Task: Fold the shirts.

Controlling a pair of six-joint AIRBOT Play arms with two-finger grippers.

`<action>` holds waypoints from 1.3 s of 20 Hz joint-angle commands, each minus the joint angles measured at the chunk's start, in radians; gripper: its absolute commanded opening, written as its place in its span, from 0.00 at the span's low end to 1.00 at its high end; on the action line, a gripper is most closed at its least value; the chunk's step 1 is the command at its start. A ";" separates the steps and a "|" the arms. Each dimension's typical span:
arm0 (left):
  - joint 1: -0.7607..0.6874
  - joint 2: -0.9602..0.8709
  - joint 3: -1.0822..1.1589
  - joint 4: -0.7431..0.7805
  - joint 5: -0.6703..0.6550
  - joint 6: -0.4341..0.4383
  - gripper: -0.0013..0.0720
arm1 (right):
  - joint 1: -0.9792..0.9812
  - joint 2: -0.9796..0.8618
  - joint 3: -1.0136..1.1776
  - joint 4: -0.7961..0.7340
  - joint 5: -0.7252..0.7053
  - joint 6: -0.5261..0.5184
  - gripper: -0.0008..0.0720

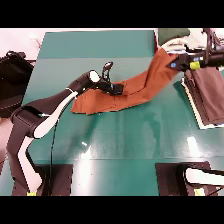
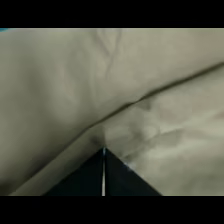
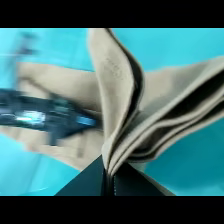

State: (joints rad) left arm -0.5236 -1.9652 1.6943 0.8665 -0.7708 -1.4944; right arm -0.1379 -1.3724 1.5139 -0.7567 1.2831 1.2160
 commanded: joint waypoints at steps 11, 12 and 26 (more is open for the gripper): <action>0.245 0.135 0.166 0.079 -0.192 -0.001 0.05 | 0.501 -0.079 0.113 0.053 -0.281 0.066 0.03; 0.299 0.183 0.188 0.098 -0.213 0.002 0.05 | 0.547 -0.114 0.113 0.111 -0.330 0.056 0.03; 0.510 0.437 0.225 0.205 -0.372 0.038 0.05 | 0.545 -0.333 0.120 0.067 -0.295 -0.023 0.57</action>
State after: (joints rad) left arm -0.0002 -1.5375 1.9190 1.0588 -1.1206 -1.4685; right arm 0.5114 -1.7607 1.7535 -0.5468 0.9222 1.1183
